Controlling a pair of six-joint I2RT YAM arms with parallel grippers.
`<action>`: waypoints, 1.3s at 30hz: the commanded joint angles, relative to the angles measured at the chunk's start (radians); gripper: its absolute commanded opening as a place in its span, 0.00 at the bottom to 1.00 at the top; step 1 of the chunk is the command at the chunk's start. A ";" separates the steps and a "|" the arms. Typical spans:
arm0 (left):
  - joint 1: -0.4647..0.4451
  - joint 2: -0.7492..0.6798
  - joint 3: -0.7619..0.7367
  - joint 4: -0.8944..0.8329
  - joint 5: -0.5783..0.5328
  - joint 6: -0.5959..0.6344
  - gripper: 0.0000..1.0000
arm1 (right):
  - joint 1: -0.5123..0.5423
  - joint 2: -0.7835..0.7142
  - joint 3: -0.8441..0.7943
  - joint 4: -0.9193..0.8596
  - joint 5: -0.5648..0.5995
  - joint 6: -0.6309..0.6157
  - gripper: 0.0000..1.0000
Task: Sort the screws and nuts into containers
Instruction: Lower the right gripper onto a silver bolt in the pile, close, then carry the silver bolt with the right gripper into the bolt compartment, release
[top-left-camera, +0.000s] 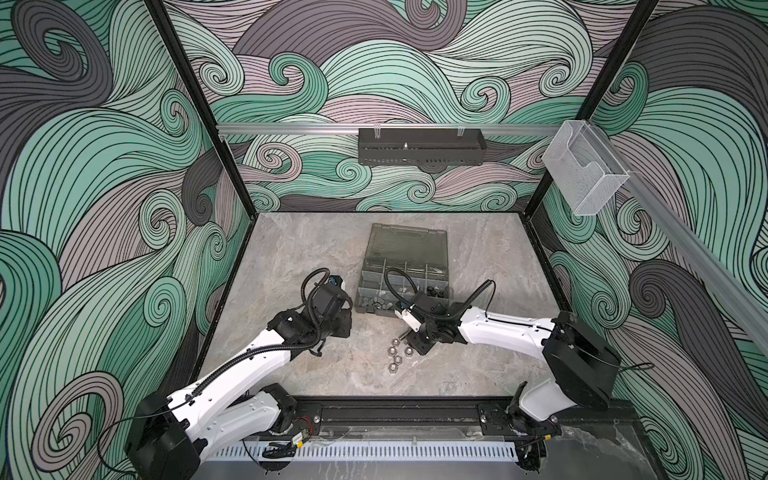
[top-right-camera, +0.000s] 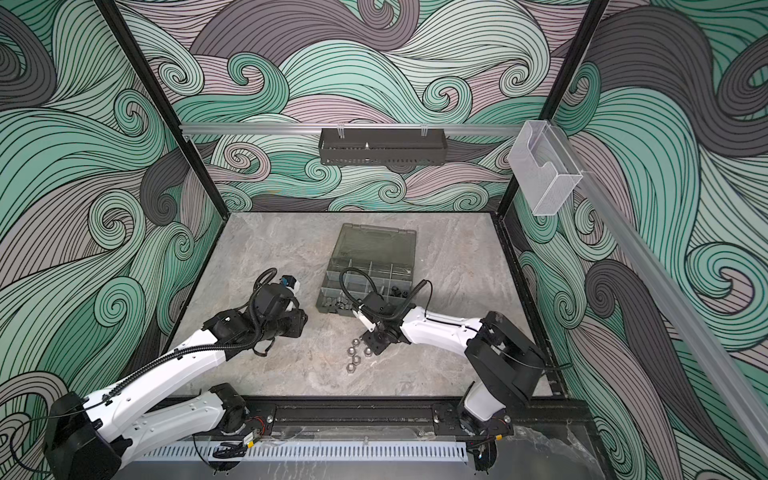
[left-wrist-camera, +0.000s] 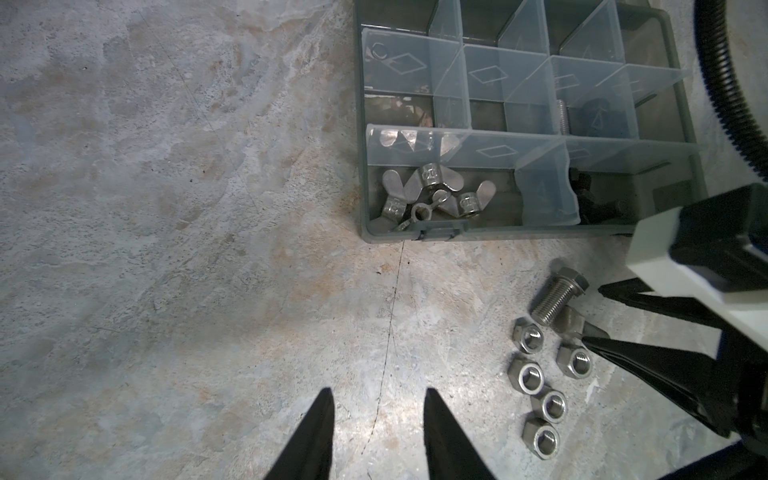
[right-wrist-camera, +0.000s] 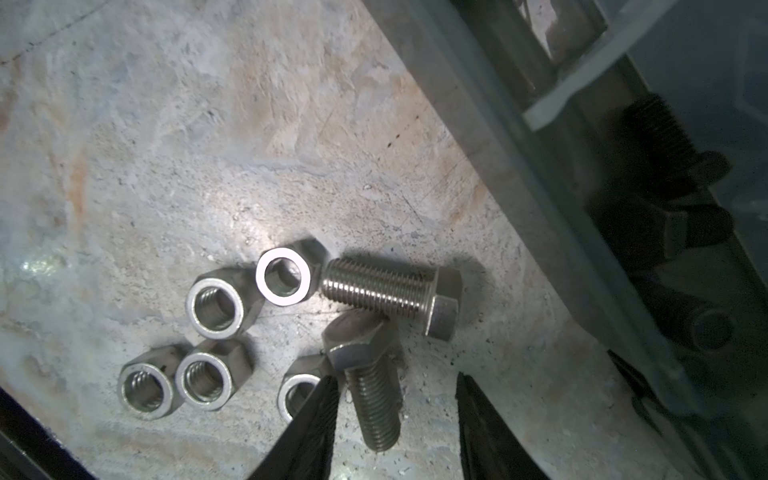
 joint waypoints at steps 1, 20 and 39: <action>0.009 -0.014 -0.005 -0.012 -0.018 -0.018 0.40 | 0.009 -0.039 -0.004 -0.019 -0.007 0.023 0.48; 0.009 -0.016 -0.008 -0.013 -0.007 -0.031 0.40 | 0.011 0.025 -0.020 0.041 0.028 0.087 0.34; 0.009 -0.042 -0.017 -0.026 -0.024 -0.038 0.40 | 0.010 -0.006 0.011 0.009 0.070 0.113 0.18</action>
